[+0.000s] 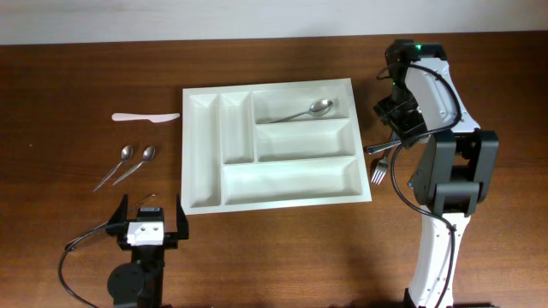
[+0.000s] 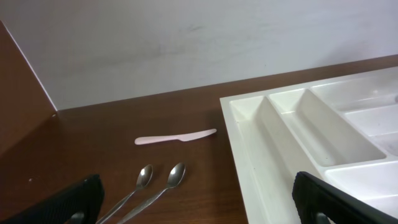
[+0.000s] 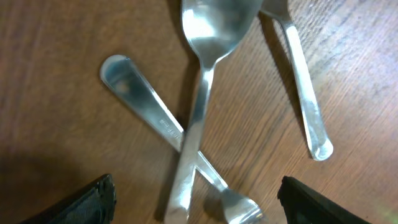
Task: Pack container
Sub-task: 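Lower the right gripper and grasp the second metal spoon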
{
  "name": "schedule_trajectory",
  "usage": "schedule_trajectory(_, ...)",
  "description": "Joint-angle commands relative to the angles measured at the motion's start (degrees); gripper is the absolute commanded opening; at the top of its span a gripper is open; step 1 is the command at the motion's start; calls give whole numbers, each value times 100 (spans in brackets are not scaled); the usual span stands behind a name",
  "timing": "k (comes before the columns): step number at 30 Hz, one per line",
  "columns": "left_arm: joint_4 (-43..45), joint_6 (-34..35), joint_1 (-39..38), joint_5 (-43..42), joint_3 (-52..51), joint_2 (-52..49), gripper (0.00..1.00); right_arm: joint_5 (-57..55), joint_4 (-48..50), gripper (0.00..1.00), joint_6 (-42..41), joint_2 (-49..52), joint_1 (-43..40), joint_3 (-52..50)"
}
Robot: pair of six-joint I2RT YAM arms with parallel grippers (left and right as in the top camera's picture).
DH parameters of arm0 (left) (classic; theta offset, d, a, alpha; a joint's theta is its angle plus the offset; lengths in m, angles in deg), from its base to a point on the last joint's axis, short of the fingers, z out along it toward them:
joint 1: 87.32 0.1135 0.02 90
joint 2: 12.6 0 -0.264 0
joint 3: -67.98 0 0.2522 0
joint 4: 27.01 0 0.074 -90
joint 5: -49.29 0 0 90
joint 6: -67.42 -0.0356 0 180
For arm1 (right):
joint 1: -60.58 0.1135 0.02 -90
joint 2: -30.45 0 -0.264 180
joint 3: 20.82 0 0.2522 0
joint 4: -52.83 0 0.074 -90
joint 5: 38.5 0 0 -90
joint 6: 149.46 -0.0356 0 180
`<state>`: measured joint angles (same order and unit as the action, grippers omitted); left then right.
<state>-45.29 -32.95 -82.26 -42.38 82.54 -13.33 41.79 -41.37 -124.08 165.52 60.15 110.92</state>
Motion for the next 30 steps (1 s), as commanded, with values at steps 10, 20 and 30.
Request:
schedule_trajectory(10,-9,66,35,-44,-26,44,99,-278,232,85,-282,-151,31,-457)
schedule_trajectory(20,-9,66,35,-46,-26,44,99,-546,588,84,1040,-153,42,-457)
schedule_trajectory(30,-9,66,35,-44,-26,44,99,-166,933,85,407,-168,-181,-457)
